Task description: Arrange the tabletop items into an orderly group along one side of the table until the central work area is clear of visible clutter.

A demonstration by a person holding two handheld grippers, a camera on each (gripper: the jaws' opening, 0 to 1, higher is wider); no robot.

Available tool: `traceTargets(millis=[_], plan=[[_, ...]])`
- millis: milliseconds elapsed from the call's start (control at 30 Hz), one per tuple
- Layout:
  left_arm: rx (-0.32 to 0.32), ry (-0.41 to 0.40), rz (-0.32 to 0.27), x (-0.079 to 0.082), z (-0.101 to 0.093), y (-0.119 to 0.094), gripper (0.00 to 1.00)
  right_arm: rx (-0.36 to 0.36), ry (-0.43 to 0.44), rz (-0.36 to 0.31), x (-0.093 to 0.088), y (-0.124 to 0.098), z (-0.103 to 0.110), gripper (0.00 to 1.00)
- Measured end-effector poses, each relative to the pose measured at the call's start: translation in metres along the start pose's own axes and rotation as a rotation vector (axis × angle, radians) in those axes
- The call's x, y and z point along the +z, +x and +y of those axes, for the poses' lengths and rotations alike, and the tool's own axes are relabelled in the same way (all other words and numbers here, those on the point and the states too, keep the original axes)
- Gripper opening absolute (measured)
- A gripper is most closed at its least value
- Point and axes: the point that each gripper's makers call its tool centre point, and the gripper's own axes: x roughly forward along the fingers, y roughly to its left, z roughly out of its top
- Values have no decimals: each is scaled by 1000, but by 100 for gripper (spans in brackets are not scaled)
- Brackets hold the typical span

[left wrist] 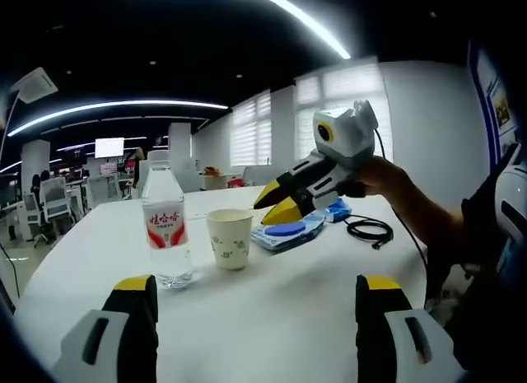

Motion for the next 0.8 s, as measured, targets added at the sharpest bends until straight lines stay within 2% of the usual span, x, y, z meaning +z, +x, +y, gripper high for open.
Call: traceTargets(millis=[700, 800], plan=[[-23, 8, 3, 0, -9, 6, 100, -52, 110, -37, -32, -37, 13, 22], [-11, -2, -18, 2, -8, 6, 100, -56, 138, -46, -36, -41, 15, 23]])
